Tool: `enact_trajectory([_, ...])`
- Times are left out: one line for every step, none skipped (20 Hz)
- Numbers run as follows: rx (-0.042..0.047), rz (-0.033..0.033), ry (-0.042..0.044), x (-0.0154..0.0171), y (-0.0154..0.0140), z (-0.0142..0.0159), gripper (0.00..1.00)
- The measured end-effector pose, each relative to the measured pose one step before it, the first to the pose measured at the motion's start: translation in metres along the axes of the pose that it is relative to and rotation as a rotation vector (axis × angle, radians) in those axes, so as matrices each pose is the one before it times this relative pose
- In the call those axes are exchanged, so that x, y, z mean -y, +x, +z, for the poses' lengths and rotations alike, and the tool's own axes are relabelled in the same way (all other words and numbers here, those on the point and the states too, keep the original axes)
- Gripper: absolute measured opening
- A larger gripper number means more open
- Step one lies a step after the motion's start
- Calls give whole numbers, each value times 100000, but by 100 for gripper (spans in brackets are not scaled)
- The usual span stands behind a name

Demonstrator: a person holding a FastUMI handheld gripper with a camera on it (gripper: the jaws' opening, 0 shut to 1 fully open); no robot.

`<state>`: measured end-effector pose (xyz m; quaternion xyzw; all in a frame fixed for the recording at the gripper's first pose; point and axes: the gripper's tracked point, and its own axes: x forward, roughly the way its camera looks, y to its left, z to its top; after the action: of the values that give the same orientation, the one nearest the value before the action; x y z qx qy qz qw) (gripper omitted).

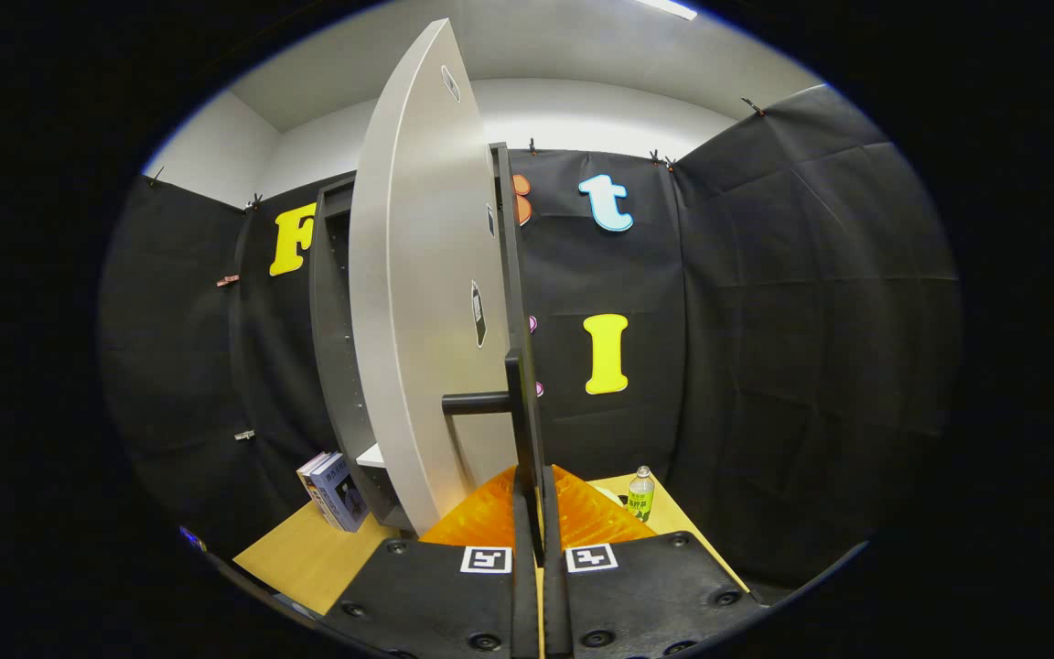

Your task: Open the shoe cabinet door, grab the shoes and put them into the shoe cabinet, then close the shoe cabinet door.

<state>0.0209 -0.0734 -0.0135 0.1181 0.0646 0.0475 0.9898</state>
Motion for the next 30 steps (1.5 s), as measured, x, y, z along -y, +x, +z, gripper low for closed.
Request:
enact_trajectory([406,-652,-410,154,-242,-40,7])
enact_trajectory([636,-1642,-235,379,-513,-174,7])
enact_trajectory([82,-781,533,150,-756,-97,7])
enact_trajectory([-620,-902,1309,56,-834,-213,7])
enact_trajectory([-771,-542,914,69,-633,-209,7])
enact_trajectory([-1199,-1426,-332,271,-1025,-152,11])
enact_trajectory([-1384,-1299,-1787,219,-751,-319,14])
enact_trajectory([-1559,119,-1152,-301,-652,-576,19])
enact_trajectory([-610,-773,-782,-370,-976,-101,33])
enact_trajectory([-395,689,-357,-706,-896,-186,47])
enact_trajectory([-1149,1624,-425,-1355,-1068,-496,61])
enact_trajectory([-1170,1853,-1353,-1267,-709,-530,75])
enact_trajectory([-851,2007,-779,-1358,-540,-447,80])
enact_trajectory([-2577,2805,-536,-1818,-239,-839,89])
enact_trajectory([-4220,2194,-110,-1915,521,-1604,99])
enact_trajectory([-3475,1451,551,-1300,318,-1273,99])
enact_trajectory([-3367,1731,1409,-1443,747,-1421,99])
enact_trajectory([-3944,1930,573,-1558,957,-1458,99])
enact_trajectory([-3708,1227,496,-1007,1363,-1535,99])
enact_trajectory([-3352,1361,129,-968,1283,-1503,99])
enact_trajectory([-3007,1255,248,-450,1089,-1616,99])
enact_trajectory([-3976,1395,563,-739,1326,-1686,100])
enact_trajectory([-3158,1616,801,-777,1614,-1506,99])
enact_trajectory([-4025,1076,446,-508,1296,-1631,99])
enact_trajectory([-4073,1393,-91,-491,1361,-1809,99])
enact_trajectory([-3529,266,-926,-567,1891,-1465,99])
enact_trajectory([-3033,254,-1096,-311,1795,-1483,99])
enact_trajectory([-3934,-285,-463,-52,1996,-1656,99])
enact_trajectory([-3573,239,307,-205,1889,-1622,99])
enact_trajectory([-3317,162,103,-261,2056,-1574,99])
